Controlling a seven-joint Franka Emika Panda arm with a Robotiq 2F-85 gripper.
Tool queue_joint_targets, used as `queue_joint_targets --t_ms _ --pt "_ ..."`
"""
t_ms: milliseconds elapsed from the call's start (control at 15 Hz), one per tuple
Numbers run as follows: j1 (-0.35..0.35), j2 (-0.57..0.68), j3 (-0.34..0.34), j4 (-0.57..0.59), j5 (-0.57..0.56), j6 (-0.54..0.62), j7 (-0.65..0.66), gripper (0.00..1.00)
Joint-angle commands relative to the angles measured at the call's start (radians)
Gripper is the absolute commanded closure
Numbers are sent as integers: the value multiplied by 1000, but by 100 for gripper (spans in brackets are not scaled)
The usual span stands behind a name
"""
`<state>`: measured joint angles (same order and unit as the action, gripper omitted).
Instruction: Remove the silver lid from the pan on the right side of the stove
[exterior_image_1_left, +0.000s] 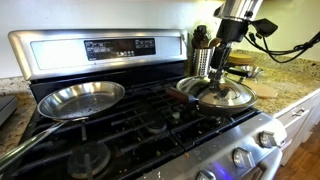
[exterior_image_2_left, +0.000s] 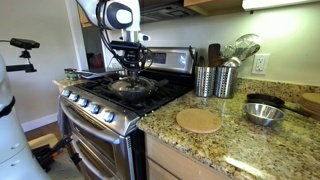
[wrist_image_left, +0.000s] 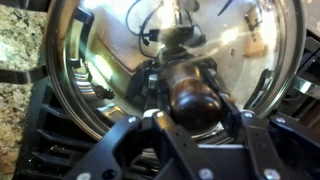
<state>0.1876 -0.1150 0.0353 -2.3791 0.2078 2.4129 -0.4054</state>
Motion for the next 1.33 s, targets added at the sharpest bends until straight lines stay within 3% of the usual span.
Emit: queue_joint_targets --t_ms 0,667,1267 --pt "-24 -34 20 10 -54 -54 44 77" --pt "-30 -123 19 42 -86 -150 41 80" --pt "-150 -244 -45 36 -207 -117 116 80"
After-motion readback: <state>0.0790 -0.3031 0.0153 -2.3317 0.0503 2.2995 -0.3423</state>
